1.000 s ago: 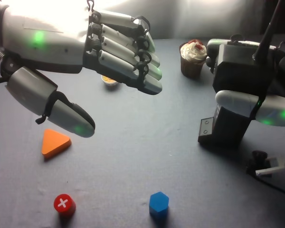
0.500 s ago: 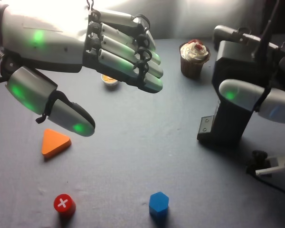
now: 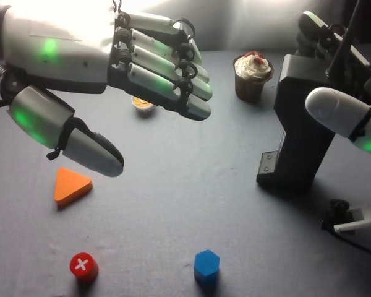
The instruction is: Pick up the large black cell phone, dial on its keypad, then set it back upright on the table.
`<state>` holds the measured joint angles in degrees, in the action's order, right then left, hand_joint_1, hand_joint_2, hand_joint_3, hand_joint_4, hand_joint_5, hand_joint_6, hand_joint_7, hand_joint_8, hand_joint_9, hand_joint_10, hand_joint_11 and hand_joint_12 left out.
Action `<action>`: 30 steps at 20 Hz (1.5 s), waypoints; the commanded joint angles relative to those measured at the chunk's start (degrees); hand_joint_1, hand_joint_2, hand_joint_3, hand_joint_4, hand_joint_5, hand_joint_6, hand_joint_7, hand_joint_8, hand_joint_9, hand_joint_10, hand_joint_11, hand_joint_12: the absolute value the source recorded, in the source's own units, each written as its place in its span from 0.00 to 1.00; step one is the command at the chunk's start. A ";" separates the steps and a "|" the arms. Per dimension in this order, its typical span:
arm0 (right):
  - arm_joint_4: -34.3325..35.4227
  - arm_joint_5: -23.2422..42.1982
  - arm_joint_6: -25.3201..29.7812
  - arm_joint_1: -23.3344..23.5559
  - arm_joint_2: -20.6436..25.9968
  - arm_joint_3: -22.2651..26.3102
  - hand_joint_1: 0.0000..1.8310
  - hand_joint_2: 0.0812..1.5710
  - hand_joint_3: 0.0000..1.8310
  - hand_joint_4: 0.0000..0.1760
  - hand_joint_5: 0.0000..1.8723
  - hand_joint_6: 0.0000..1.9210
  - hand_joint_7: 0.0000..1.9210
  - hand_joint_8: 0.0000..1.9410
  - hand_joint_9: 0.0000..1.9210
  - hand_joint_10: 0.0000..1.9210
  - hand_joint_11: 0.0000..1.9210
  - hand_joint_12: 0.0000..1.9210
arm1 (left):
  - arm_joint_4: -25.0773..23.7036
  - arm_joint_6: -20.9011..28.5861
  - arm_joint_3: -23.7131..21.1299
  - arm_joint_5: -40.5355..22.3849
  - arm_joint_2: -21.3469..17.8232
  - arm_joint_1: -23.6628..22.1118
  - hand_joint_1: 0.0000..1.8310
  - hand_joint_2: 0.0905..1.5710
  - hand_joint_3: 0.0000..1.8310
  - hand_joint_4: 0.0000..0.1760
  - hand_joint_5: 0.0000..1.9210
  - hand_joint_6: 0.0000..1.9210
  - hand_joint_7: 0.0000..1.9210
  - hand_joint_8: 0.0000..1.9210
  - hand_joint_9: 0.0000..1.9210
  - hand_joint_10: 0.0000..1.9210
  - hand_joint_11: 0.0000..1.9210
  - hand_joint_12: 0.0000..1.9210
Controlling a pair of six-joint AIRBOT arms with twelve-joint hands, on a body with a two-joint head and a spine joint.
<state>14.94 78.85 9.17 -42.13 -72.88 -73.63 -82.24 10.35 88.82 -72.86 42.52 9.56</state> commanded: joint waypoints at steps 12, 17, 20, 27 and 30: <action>0.38 10.15 -1.51 -4.86 2.16 1.59 0.16 0.53 0.00 0.72 0.00 0.00 0.00 0.00 0.00 0.00 0.00 0.05 | 6.89 -0.09 0.35 -1.65 -0.43 -1.46 0.01 0.73 0.00 0.00 0.19 0.00 0.20 0.00 0.19 0.00 0.00 0.43; 0.77 13.30 -1.93 -10.23 5.19 3.16 0.18 0.52 0.00 0.71 0.00 0.00 0.00 0.00 0.00 0.00 0.00 0.06 | 7.09 -0.06 -0.26 -1.57 -0.50 -1.36 0.01 0.74 0.00 0.00 0.19 0.00 0.20 0.00 0.19 0.00 0.00 0.46; 1.73 16.25 -2.77 -14.79 7.44 4.58 0.16 0.54 0.00 0.68 0.00 0.00 0.00 0.00 0.00 0.00 0.00 0.08 | 7.09 -0.13 -0.22 -1.46 -0.54 -1.34 0.00 0.74 0.00 0.00 0.19 0.00 0.20 0.00 0.19 0.00 0.00 0.45; 10.82 22.19 -4.21 -26.89 14.29 14.01 0.16 0.54 0.00 0.69 0.00 0.00 0.00 0.00 0.00 0.00 0.00 0.11 | 7.32 -0.17 0.15 -1.19 -0.74 -1.42 0.01 0.74 0.00 0.00 0.20 0.00 0.21 0.00 0.19 0.00 0.00 0.44; 18.06 22.19 -3.44 -32.72 18.90 21.05 0.16 0.54 0.00 0.62 0.00 0.00 0.00 0.00 0.00 0.00 0.00 0.10 | 8.10 0.24 -0.18 -0.96 -0.76 -1.48 0.00 0.74 0.00 0.00 0.19 0.00 0.20 0.00 0.19 0.00 0.00 0.44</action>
<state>32.75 93.34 5.41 -76.12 -53.60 -51.27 -80.31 10.39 88.75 -71.59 42.28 9.56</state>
